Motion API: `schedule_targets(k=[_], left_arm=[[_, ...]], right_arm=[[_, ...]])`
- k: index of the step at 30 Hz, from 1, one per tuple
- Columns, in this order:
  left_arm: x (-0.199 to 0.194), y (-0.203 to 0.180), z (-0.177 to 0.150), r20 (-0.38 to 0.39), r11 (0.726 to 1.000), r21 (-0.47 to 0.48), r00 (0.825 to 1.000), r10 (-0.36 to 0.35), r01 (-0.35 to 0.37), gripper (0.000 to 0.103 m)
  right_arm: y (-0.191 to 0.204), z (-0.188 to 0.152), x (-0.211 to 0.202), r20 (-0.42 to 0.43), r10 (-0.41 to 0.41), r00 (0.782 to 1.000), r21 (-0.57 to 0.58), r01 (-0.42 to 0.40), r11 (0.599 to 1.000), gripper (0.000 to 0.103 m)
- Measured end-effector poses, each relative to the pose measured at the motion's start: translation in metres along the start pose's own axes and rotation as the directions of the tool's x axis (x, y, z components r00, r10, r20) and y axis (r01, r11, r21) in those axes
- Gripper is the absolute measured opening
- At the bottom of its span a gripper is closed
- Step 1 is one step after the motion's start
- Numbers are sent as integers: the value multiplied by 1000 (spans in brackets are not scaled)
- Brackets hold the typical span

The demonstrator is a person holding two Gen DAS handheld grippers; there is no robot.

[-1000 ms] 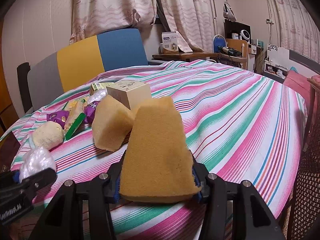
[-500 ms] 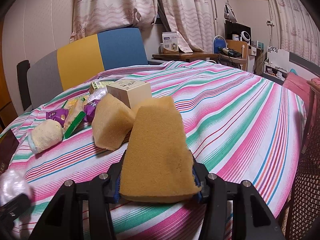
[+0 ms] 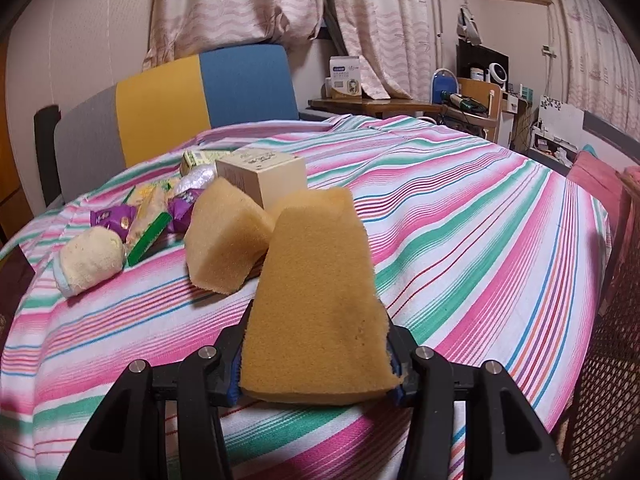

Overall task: Organize objects
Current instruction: 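Carry the plastic bundle and sponge into the gold tray with both grippers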

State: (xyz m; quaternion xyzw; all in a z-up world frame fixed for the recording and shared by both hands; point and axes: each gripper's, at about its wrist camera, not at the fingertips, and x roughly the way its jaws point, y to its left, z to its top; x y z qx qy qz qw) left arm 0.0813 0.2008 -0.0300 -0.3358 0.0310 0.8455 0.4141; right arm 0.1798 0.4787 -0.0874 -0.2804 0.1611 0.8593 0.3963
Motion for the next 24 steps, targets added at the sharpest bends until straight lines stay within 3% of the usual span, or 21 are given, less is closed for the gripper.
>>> schedule_targets(k=[5, 11, 18, 24], left_arm=[[-27, 38, 6, 44, 995, -64, 996, 80, -77, 43], [-45, 81, 8, 73, 972, -117, 975, 212, -203, 43], [-57, 130, 7, 49, 930, -152, 937, 346, -335, 44], [-65, 178, 3, 4, 861, -178, 875, 485, -476, 44]], right_arm=[[4, 1, -23, 33, 55, 998, 17, -56, 998, 52], [40, 7, -61, 87, 185, 979, -25, -183, 983, 52], [112, 14, -90, 41, 401, 915, -138, -392, 909, 52], [155, 2, -110, -8, 512, 859, -180, -505, 844, 52]])
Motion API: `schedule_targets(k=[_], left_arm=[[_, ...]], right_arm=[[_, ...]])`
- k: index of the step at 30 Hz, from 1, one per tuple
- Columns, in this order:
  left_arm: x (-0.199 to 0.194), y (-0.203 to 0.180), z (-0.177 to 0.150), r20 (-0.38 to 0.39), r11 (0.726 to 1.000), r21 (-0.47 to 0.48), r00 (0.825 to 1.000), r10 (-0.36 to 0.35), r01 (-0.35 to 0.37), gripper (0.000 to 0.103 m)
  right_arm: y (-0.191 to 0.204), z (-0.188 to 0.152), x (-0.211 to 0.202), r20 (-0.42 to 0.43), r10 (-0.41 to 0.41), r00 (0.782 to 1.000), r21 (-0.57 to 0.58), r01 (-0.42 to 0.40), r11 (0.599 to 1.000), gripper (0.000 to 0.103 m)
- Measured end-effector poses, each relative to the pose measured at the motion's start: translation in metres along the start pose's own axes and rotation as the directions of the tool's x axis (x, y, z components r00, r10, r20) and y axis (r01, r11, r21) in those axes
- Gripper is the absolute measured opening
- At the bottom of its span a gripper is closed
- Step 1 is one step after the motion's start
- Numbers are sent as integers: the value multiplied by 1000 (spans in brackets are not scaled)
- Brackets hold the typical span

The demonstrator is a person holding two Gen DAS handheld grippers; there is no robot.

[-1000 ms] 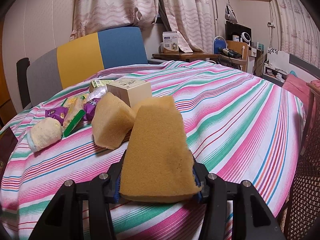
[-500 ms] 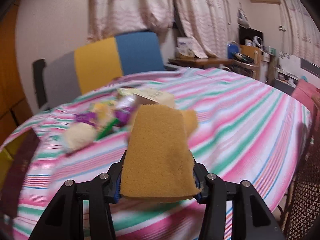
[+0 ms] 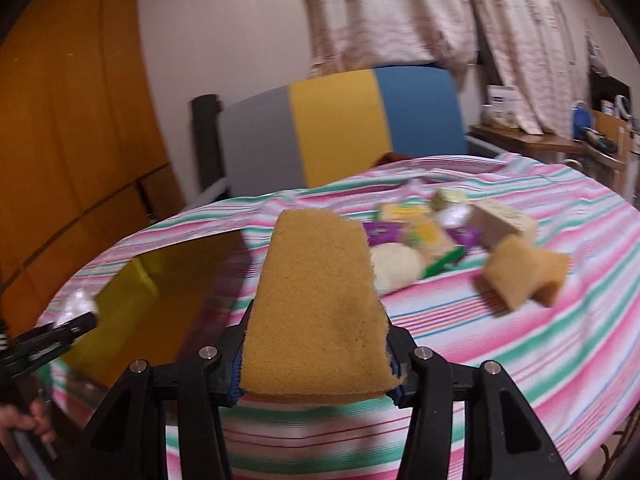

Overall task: Organize objects
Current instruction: 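Carry the plastic bundle and sponge into the gold tray with both grippers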

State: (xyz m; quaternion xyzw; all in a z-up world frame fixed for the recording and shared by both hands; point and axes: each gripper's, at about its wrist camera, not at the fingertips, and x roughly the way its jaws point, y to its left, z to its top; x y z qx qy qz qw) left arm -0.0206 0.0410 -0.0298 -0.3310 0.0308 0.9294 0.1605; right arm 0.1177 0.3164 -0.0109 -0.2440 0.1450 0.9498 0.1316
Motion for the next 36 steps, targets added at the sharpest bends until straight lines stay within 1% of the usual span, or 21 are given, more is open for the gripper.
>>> schedule_targets(k=[4, 8, 10, 12, 14, 15, 16, 18, 20, 23, 24, 26, 28, 30, 32, 34, 36], left_arm=[[8, 23, -2, -18, 998, -28, 998, 56, -56, 45], [17, 38, -6, -54, 995, -54, 996, 75, -78, 45], [21, 43, -9, -74, 993, -70, 993, 87, -92, 53], [22, 46, -10, -79, 991, -92, 993, 87, -95, 56], [18, 47, -8, -67, 990, -114, 995, 79, -86, 59], [15, 47, -7, -58, 989, -121, 995, 81, -88, 66], [11, 48, -4, -44, 987, -129, 995, 94, -99, 76], [4, 51, 0, -23, 982, -146, 992, 121, -123, 88], [-3, 56, 6, -9, 974, -172, 989, 145, -145, 91], [-12, 66, 15, -4, 961, -207, 982, 188, -185, 100], [-15, 69, 18, -6, 955, -216, 979, 204, -200, 102], [-20, 77, 22, -10, 942, -247, 972, 234, -229, 102], [-26, 82, 24, -8, 934, -269, 971, 241, -234, 103], [-31, 87, 26, -8, 922, -286, 963, 270, -261, 103], [-34, 93, 28, -20, 906, -308, 954, 298, -289, 103], [-38, 100, 28, -25, 893, -341, 952, 304, -294, 103], [-40, 105, 28, -30, 882, -370, 952, 303, -292, 103]], right_arm=[[29, 2, 3, -25, 87, 996, -18, -88, 996, 52], [58, 2, 8, -42, 154, 987, -52, -156, 986, 52], [73, 2, 13, -59, 186, 981, -67, -190, 980, 52], [89, 0, 19, -84, 207, 975, -90, -214, 973, 52], [99, -3, 23, -101, 220, 970, -104, -230, 967, 52], [106, -5, 26, -116, 232, 966, -111, -245, 963, 52], [111, -6, 29, -129, 241, 962, -115, -256, 960, 52], [119, -9, 36, -160, 262, 952, -116, -282, 952, 52], [127, -13, 42, -193, 272, 943, -118, -298, 947, 52], [138, -17, 60, -260, 282, 923, -108, -319, 942, 52], [144, -19, 68, -289, 295, 911, -96, -334, 938, 52], [153, -21, 79, -321, 301, 898, -93, -346, 934, 52], [167, -24, 89, -351, 302, 886, -98, -356, 929, 52], [180, -27, 98, -372, 311, 874, -103, -372, 922, 52], [190, -25, 104, -382, 313, 870, -114, -381, 918, 52], [202, -25, 113, -391, 310, 867, -121, -382, 916, 53], [209, -26, 122, -413, 309, 857, -108, -383, 918, 53]])
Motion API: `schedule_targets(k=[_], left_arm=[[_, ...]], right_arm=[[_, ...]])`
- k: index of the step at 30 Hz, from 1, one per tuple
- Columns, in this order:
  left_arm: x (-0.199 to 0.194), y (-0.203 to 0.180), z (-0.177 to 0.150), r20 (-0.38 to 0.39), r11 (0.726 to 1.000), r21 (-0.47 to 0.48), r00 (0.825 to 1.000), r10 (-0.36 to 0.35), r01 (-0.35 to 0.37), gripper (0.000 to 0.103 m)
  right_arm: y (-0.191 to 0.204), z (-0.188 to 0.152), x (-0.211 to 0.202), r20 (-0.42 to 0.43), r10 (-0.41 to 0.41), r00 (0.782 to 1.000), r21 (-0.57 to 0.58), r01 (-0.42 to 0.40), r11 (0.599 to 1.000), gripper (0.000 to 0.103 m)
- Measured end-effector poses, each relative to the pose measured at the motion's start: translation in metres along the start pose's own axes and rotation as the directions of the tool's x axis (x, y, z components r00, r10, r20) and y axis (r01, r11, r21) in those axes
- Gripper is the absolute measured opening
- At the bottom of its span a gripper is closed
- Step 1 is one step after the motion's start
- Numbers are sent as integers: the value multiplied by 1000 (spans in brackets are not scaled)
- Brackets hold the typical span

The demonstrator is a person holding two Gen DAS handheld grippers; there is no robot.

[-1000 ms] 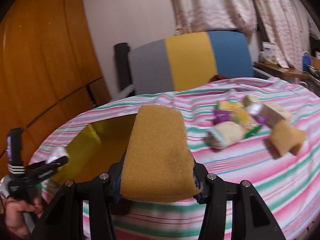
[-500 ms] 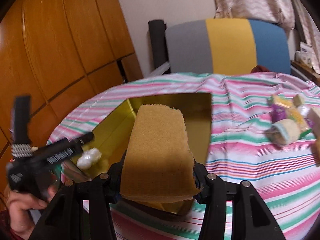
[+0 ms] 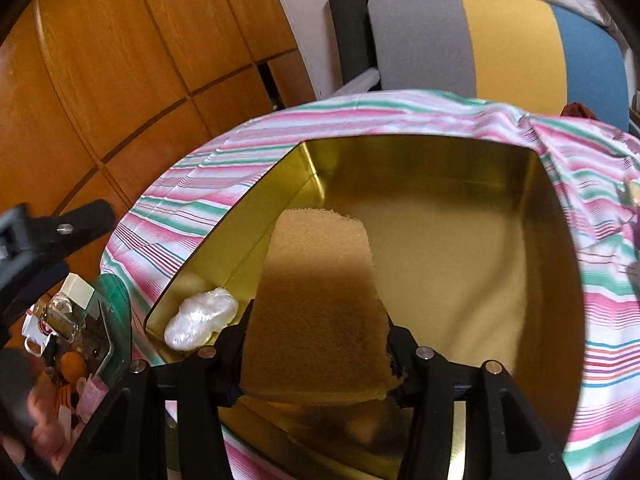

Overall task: Organize objects
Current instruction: 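Carry the plastic bundle and sponge into the gold tray with both grippers, then open both grippers to release the items and withdraw from the tray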

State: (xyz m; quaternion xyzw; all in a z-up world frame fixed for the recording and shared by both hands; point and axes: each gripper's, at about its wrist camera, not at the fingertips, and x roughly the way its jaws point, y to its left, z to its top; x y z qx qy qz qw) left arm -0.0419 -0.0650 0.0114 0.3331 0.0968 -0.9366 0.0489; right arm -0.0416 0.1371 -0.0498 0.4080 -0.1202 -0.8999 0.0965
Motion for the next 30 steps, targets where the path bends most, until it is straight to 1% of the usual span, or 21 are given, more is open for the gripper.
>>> schedule_targets(k=[1, 2, 3, 5, 7, 11, 19, 22, 26, 29, 30], left_arm=[[0, 3, 1, -2, 1000, -19, 1000, 3, -3, 103], [0, 5, 1, -5, 1000, -31, 1000, 5, -5, 103], [-1, 5, 0, -6, 999, -40, 1000, 6, -7, 103], [0, 6, -2, -11, 998, -55, 1000, 6, -7, 103], [1, 6, -3, -21, 998, -66, 1000, 6, -8, 103], [4, 4, -7, -47, 997, -77, 999, -9, 5, 103], [4, -9, -16, -73, 998, -59, 997, -30, 25, 103], [3, -19, -21, -92, 996, -47, 993, -76, 72, 103], [0, -35, -29, -127, 988, -22, 980, -151, 150, 103], [-4, -50, -35, -137, 983, 22, 974, -180, 184, 103], [-5, -54, -37, -137, 981, 36, 973, -185, 192, 103]], right_arm=[[0, 1, 3, -8, 2, 1000, 7, -2, 1000, 55], [1, 1, 5, -14, 1, 1000, 13, 0, 1000, 60], [2, 0, 5, -14, 5, 1000, 18, -5, 1000, 63], [3, -2, 2, 2, 31, 1000, 18, -31, 999, 71], [3, -3, -4, 13, 57, 998, 7, -57, 998, 73], [2, -7, -17, 34, 72, 997, -15, -71, 997, 73], [-11, -15, -48, 100, -21, 995, -17, 23, 1000, 73], [-19, -15, -62, 140, -64, 988, -20, 67, 998, 73], [-34, -13, -84, 198, -109, 974, 14, 108, 994, 73], [-50, -16, -103, 234, -153, 960, 56, 144, 988, 73], [-57, -17, -109, 243, -182, 953, 70, 170, 983, 73]])
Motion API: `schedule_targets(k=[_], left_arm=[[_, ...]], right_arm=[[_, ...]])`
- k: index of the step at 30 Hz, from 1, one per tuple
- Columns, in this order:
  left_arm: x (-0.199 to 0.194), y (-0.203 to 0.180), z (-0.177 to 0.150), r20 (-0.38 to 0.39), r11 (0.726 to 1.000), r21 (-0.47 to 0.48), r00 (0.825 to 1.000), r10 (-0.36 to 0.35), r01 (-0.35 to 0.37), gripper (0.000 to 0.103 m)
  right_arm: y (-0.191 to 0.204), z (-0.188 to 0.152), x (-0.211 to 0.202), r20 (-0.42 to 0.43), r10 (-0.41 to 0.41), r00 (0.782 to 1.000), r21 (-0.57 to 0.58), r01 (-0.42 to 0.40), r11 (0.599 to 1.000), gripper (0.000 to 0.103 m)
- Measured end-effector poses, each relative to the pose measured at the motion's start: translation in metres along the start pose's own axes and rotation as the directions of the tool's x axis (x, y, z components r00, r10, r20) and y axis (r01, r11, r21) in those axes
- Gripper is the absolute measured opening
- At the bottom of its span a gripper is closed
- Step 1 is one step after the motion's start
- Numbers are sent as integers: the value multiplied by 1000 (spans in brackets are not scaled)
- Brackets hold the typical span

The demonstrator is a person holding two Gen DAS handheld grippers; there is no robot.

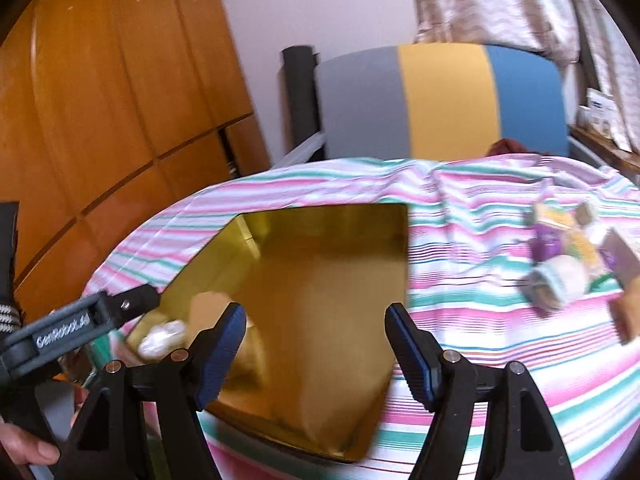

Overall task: Organize objects
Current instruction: 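Open both grippers to release the items and withdraw from the tray, then grasp the second tan sponge with the right gripper while left grasps the cream sock roll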

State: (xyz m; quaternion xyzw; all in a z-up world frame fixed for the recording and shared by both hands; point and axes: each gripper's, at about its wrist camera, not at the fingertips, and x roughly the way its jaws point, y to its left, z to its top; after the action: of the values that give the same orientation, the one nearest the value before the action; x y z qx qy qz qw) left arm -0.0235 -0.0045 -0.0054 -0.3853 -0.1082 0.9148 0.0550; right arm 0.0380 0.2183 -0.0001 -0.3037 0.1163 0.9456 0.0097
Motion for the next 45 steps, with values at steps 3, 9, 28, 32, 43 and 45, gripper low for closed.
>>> schedule_targets(k=[3, 9, 28, 32, 43, 45], left_arm=[[-2, -13, -6, -7, 999, 39, 1000, -27, 27, 103], [0, -42, -23, -49, 986, 107, 991, -122, 127, 103], [-23, -128, -85, -201, 871, 331, 929, -311, 364, 103], [-26, -135, -91, -211, 858, 348, 923, -321, 378, 103], [-26, -153, -103, -242, 839, 381, 918, -315, 388, 103], [-25, -161, -104, -248, 828, 399, 916, -316, 394, 103]], right_arm=[[-19, 0, -7, 16, -63, 998, 10, 62, 998, 73], [-69, -13, -13, -34, -160, 987, 73, 162, 984, 73], [-231, -20, -52, 23, -636, 771, 66, 634, 771, 77], [-256, -6, -42, 0, -646, 764, 40, 645, 763, 83], [-278, -23, -14, -81, -606, 791, 19, 609, 793, 70], [-281, -26, -13, -82, -613, 786, 34, 617, 786, 64]])
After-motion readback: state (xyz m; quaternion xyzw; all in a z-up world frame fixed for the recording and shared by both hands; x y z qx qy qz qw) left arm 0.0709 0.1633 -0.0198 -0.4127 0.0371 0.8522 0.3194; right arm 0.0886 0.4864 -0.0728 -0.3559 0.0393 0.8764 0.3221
